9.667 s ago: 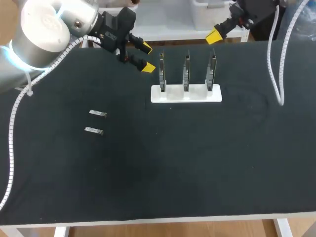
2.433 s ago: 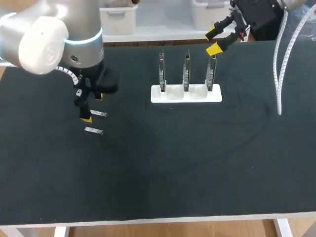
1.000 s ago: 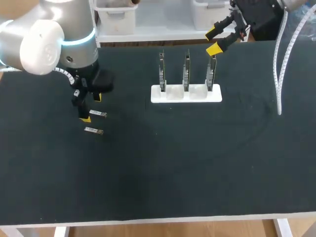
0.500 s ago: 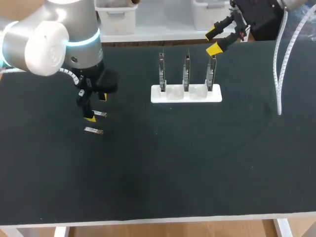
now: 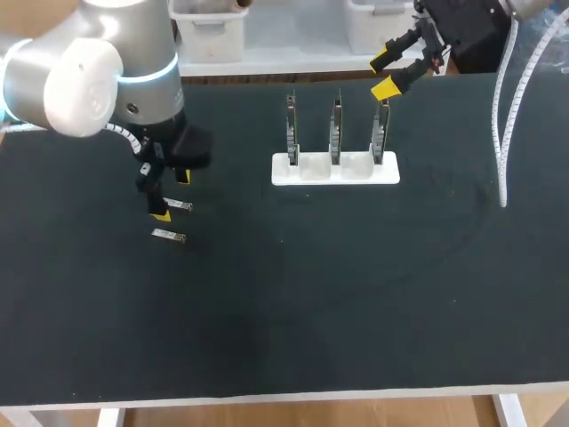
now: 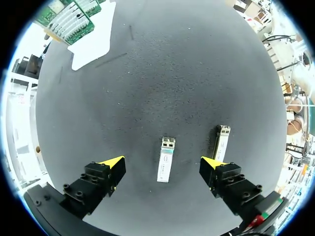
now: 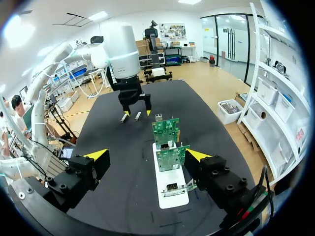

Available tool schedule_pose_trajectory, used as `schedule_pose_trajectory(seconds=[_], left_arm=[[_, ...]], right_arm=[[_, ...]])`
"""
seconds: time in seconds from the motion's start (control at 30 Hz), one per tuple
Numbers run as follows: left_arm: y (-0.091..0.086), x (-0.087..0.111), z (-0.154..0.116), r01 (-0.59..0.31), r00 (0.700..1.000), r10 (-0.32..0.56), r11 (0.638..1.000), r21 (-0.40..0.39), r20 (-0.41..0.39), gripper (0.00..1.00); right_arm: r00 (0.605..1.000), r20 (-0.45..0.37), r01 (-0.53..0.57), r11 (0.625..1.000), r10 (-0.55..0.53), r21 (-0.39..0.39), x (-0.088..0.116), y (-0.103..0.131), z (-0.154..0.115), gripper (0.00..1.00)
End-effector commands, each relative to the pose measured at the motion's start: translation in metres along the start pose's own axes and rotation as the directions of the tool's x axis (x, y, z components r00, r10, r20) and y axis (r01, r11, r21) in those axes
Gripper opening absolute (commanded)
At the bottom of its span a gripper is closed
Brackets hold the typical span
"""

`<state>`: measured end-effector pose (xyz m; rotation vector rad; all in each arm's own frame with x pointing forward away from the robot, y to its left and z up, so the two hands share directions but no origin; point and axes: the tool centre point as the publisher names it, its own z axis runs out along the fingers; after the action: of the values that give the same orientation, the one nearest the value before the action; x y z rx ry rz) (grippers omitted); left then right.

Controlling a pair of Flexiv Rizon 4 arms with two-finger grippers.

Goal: Pick up the optical module with the left hand, and insert it into the network port with the right hand.

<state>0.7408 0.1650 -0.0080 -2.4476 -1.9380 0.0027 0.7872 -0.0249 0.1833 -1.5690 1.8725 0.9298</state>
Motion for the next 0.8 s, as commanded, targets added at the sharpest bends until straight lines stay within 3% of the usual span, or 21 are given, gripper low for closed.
schedule_pose_trajectory(seconds=[0.03,0.4,0.8], left_arm=[[-0.003,0.0,0.0,0.007,1.0,-0.007,1.0,-0.005,0.003,1.0],[-0.003,0.002,0.002,0.067,0.998,-0.067,0.998,-0.017,-0.001,1.0],[-0.001,0.011,0.004,0.063,0.998,-0.064,0.998,-0.027,-0.03,1.0]], right_arm=[[1.0,0.001,0.0,1.0,0.0,0.007,0.001,0.003,-0.001,1.0],[1.0,0.001,0.0,1.0,0.0,0.007,0.001,0.003,-0.001,1.0],[1.0,0.001,0.0,1.0,0.0,0.007,0.001,0.003,-0.001,1.0]])
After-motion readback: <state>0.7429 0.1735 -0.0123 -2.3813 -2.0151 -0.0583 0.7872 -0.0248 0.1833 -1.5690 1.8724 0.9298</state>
